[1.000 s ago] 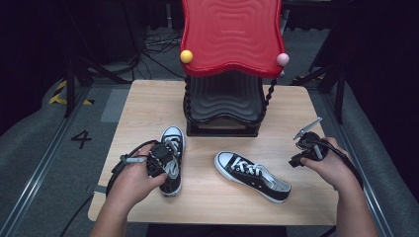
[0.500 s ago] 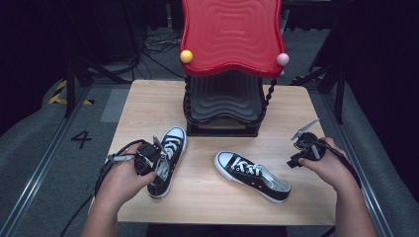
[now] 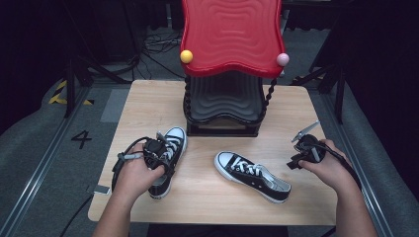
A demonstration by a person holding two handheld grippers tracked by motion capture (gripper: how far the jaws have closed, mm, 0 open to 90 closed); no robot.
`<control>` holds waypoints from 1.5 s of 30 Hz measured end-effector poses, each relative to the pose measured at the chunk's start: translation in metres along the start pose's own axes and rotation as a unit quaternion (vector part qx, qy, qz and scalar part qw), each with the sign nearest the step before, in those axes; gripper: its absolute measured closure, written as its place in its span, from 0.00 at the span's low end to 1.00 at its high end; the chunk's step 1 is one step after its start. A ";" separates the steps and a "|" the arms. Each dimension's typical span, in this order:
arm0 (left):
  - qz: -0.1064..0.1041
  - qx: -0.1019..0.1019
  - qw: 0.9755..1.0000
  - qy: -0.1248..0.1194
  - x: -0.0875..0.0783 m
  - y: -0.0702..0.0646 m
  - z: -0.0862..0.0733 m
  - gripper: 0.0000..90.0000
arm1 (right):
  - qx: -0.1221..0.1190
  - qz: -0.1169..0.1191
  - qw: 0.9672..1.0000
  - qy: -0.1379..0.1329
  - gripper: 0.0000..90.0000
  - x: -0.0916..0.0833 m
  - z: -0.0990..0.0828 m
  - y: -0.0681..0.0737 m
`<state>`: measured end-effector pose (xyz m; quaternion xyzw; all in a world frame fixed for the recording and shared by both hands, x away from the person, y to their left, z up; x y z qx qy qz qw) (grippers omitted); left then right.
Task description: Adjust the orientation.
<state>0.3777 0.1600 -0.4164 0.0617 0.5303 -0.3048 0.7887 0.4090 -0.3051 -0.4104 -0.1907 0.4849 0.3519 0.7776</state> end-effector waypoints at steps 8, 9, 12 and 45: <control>0.023 -0.037 0.999 -0.005 0.014 -0.006 0.002 0.69 | 0.002 0.002 1.000 0.004 0.69 0.005 -0.001 0.002; 0.023 -0.037 0.999 -0.005 0.014 -0.006 0.002 0.71 | 0.002 0.003 1.000 0.005 0.69 0.006 -0.001 0.002; 0.034 -0.032 0.999 -0.006 0.023 -0.006 0.002 0.71 | 0.002 0.003 1.000 0.007 0.69 0.007 -0.001 0.003; 0.080 -0.112 0.990 -0.022 0.032 -0.003 0.009 0.83 | 0.001 0.007 1.000 0.025 0.66 0.021 0.001 0.006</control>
Point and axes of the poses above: each handheld gripper's, and its own axes: x roughly forward along the jaws, z roughly out of its top, y roughly to its left, the point moved 1 cm from there along x, roughly forward along the jaws, and after that the axes turned 9 degrees about -y, right-handed, at the moved point
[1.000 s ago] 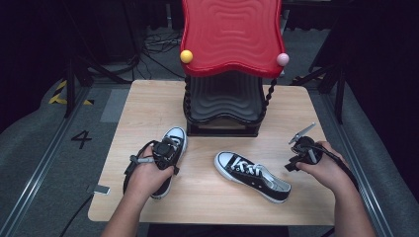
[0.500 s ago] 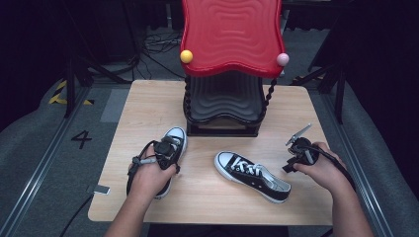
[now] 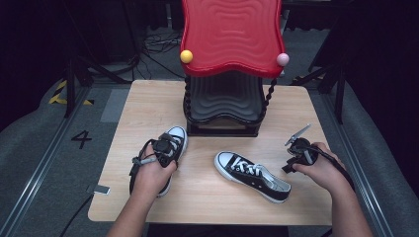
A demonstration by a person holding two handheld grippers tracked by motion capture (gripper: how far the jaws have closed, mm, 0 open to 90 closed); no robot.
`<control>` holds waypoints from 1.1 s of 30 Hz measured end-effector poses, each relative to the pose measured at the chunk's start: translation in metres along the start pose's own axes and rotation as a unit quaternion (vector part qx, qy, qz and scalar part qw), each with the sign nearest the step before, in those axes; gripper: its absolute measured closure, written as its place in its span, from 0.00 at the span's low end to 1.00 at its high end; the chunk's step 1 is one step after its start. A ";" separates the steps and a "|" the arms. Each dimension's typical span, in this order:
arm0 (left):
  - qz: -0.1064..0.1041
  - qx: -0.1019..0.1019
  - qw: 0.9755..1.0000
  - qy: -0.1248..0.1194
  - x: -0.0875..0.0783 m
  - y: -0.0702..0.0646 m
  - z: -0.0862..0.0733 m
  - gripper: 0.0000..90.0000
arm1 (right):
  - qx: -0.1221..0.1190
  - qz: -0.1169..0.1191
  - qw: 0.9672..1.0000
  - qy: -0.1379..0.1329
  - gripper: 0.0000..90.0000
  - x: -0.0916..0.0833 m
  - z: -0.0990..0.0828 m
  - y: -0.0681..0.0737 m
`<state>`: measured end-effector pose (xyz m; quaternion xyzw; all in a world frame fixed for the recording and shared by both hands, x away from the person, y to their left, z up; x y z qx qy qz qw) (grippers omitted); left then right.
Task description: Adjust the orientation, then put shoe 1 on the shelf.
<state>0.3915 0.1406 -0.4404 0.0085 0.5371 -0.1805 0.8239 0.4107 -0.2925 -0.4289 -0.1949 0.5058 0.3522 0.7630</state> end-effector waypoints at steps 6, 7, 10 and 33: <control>0.001 0.016 1.000 0.000 -0.003 0.000 0.000 0.88 | -0.002 0.002 1.000 0.004 0.66 0.003 0.000 0.001; 0.004 0.020 1.000 -0.002 -0.004 0.000 0.000 0.89 | -0.003 0.002 1.000 0.005 0.66 0.003 0.000 0.001; 0.007 0.022 1.000 -0.007 -0.012 0.000 0.001 0.91 | -0.002 0.003 1.000 0.005 0.66 0.004 0.000 0.000; -0.018 0.086 0.995 -0.045 -0.066 -0.022 -0.001 0.94 | 0.005 0.002 1.000 0.005 0.66 0.005 -0.004 -0.003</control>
Point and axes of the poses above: each handheld gripper's, and its own axes: x roughly forward along the jaws, z roughly out of its top, y roughly to its left, the point moved 1 cm from there along x, roughly forward along the jaws, and after that the axes turned 9 degrees about -y, right-handed, at the moved point
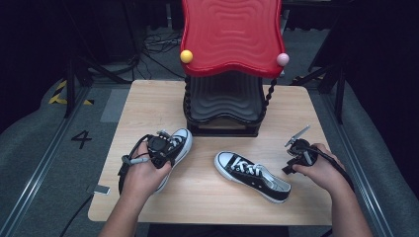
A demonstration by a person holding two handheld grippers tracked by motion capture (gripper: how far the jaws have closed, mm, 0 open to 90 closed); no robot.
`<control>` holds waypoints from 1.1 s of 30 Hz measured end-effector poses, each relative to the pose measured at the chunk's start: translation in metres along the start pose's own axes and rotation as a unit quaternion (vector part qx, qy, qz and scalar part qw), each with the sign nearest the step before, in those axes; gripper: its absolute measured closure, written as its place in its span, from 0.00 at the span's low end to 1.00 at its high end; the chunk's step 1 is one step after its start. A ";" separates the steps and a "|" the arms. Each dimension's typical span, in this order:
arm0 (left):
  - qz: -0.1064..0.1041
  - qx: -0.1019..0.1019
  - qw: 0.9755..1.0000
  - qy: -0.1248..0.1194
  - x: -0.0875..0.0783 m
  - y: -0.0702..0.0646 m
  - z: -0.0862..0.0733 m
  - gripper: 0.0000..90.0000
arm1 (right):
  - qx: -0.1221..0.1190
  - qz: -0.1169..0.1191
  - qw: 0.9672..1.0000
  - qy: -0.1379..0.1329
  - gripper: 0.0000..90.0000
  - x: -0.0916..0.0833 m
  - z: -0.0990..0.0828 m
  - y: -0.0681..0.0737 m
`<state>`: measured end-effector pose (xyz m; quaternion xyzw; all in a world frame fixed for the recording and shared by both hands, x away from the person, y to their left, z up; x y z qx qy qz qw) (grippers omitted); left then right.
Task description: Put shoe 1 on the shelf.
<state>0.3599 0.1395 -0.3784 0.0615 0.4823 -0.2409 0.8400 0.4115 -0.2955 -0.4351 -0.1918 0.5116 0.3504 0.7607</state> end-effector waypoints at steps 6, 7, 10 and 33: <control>-0.011 0.025 1.000 -0.008 -0.010 -0.015 0.004 0.94 | 0.007 0.000 1.000 -0.001 0.66 0.000 -0.003 -0.002; -0.016 0.032 0.999 -0.006 -0.012 -0.018 0.005 0.94 | 0.008 0.001 1.000 0.001 0.66 0.000 -0.004 -0.002; -0.018 0.038 0.999 -0.002 -0.014 -0.022 0.005 0.94 | 0.010 0.000 1.000 0.000 0.66 0.000 -0.006 -0.002; -0.051 0.095 0.993 -0.042 -0.033 -0.048 0.036 0.94 | 0.034 -0.005 0.999 0.004 0.65 -0.002 -0.023 -0.006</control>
Point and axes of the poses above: each handheld gripper's, and its own axes: x roughly forward along the jaws, z roughly out of its top, y roughly to its left, the point moved 1 cm from there along x, roughly forward along the jaws, and after that the axes turned 9 degrees about -y, right-handed, at the moved point
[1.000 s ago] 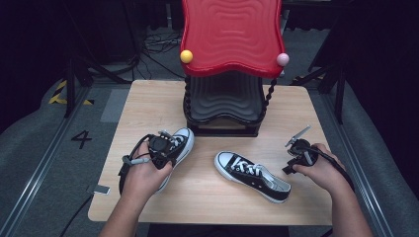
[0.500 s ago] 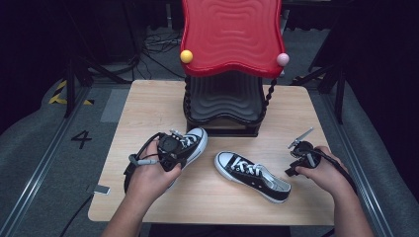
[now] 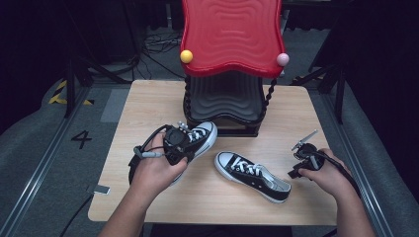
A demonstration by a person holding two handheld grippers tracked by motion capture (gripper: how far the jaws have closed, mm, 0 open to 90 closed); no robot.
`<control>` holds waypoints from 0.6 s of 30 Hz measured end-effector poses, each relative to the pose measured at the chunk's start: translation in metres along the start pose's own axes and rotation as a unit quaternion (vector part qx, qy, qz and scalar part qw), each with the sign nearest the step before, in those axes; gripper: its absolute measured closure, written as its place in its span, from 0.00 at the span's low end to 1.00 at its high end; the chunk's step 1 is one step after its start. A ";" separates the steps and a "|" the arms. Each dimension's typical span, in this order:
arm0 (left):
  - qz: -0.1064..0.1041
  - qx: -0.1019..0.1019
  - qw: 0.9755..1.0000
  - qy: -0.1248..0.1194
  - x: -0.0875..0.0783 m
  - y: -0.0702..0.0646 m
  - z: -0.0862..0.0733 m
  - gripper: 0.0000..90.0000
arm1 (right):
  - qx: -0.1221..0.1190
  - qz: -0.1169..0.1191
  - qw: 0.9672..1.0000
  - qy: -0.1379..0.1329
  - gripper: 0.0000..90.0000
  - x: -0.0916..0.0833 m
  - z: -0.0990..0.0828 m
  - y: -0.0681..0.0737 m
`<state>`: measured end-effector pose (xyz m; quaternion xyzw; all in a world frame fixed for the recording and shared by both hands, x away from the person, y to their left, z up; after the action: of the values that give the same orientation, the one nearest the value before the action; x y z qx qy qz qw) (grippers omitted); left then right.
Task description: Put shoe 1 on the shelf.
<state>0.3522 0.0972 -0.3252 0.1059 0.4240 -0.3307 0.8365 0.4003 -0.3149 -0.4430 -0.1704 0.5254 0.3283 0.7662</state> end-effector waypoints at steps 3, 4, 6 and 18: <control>-0.001 0.008 1.000 -0.005 -0.003 -0.002 0.008 0.94 | 0.003 -0.001 1.000 0.001 0.65 0.000 -0.002 0.000; -0.001 0.008 1.000 -0.005 -0.003 -0.002 0.008 0.94 | 0.003 -0.001 1.000 0.001 0.65 0.000 -0.002 0.000; 0.000 0.014 1.000 -0.010 -0.005 -0.003 0.016 0.94 | 0.004 -0.002 1.000 -0.002 0.65 -0.002 -0.004 0.000; 0.008 0.017 0.999 -0.029 0.000 0.005 0.046 0.94 | 0.013 -0.007 1.000 -0.003 0.66 -0.006 -0.011 -0.001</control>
<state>0.3852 0.0801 -0.2972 0.1139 0.3926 -0.3339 0.8494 0.3920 -0.3248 -0.4422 -0.1633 0.5261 0.3168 0.7721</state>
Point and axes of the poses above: each handheld gripper's, and its own axes: x roughly forward along the jaws, z roughly out of its top, y roughly to its left, the point moved 1 cm from there along x, roughly forward along the jaws, and after that the axes turned 9 degrees about -y, right-handed, at the moved point
